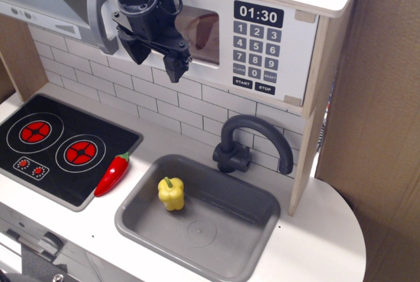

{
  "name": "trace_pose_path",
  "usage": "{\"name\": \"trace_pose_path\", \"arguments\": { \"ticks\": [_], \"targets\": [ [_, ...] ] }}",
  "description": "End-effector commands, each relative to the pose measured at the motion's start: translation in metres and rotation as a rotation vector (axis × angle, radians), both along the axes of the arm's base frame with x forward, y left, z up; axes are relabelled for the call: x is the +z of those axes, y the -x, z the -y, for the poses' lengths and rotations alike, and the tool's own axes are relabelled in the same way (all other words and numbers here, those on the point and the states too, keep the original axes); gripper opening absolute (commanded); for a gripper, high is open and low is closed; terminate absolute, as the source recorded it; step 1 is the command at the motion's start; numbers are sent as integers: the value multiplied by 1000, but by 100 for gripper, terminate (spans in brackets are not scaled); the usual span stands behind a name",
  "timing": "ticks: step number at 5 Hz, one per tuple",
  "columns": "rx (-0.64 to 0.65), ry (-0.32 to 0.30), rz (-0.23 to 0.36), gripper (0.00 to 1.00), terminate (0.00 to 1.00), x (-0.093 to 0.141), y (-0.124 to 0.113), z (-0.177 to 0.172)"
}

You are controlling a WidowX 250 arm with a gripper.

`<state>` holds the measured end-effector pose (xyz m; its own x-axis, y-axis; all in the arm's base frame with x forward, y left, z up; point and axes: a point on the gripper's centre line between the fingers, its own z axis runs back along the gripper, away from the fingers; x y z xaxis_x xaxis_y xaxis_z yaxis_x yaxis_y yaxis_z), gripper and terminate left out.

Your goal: Close microwave

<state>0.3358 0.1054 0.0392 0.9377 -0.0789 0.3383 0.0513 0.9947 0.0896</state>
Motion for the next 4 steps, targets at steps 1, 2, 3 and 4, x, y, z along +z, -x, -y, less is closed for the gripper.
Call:
{"name": "trace_pose_path", "arguments": {
  "ticks": [1, 2, 3, 4],
  "targets": [
    [-21, -29, 91, 100, 0, 23, -28, -6],
    [-27, -28, 93, 100, 0, 24, -31, -7],
    [-23, -29, 97, 100, 0, 23, -31, -7],
    [-31, -24, 95, 100, 0, 18, -30, -5]
  ]
}}
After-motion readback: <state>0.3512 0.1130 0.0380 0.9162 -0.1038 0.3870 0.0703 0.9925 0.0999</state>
